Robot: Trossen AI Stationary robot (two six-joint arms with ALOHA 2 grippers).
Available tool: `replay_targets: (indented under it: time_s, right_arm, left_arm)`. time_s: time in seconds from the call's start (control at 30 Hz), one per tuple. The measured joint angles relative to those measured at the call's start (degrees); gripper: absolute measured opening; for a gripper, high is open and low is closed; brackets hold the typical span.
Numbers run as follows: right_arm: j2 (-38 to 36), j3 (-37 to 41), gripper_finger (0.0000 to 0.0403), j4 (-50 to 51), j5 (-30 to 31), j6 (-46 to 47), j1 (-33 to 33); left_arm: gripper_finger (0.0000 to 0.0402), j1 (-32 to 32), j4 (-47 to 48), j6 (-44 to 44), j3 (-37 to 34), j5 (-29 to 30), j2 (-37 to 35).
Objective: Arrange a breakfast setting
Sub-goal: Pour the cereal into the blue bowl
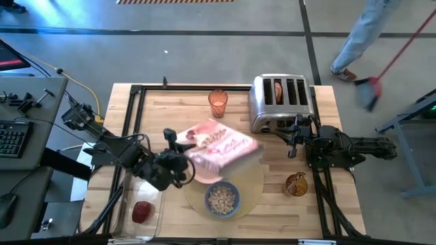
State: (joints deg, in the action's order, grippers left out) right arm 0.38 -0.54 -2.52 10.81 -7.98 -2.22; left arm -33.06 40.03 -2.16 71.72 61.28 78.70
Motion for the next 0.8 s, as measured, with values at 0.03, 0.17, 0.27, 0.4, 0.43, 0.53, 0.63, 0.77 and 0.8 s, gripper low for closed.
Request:
replay_targets:
  time_s: [0.03,0.17,0.27,0.4,0.43,0.53,0.63,0.77,0.8]
  right_arm:
    - [0.00,0.00,0.0052,0.00,-0.01,-0.01,-0.01]
    - [0.00,0.00,0.0052,0.00,-0.02,-0.01,-0.02]
    - [0.00,0.00,0.0052,0.00,-0.02,-0.01,-0.01]
    - [0.00,0.00,0.0052,-0.41,0.00,0.03,-0.02]
    - [0.00,0.00,0.0052,-0.56,0.00,0.24,-0.02]
    - [0.00,0.00,0.0052,-0.63,0.00,0.61,-0.02]
    - [0.00,0.00,0.0052,-0.66,-0.01,0.83,-0.02]
    - [-0.02,0.00,0.0052,-1.24,-0.45,5.90,0.02]
    - [-0.02,0.00,0.0052,-1.25,-0.55,6.52,0.02]
  left_arm:
    - [0.0000,0.62,0.00,2.19,0.00,0.72,0.00]
    - [0.0000,3.10,0.02,10.64,0.00,4.10,0.00]
    - [0.0000,5.48,0.02,16.34,0.00,7.29,0.00]
    - [0.0000,8.91,0.08,21.47,0.00,9.92,-0.01]
    - [0.0000,9.88,0.12,22.52,0.00,9.94,0.00]
    - [0.0000,12.69,0.40,25.62,0.00,9.95,0.00]
    - [0.0000,15.60,0.61,27.70,0.00,10.01,-0.02]
    - [0.0000,19.23,0.84,28.55,0.00,10.82,0.00]
    - [0.0000,20.01,0.96,28.58,0.00,11.35,0.00]
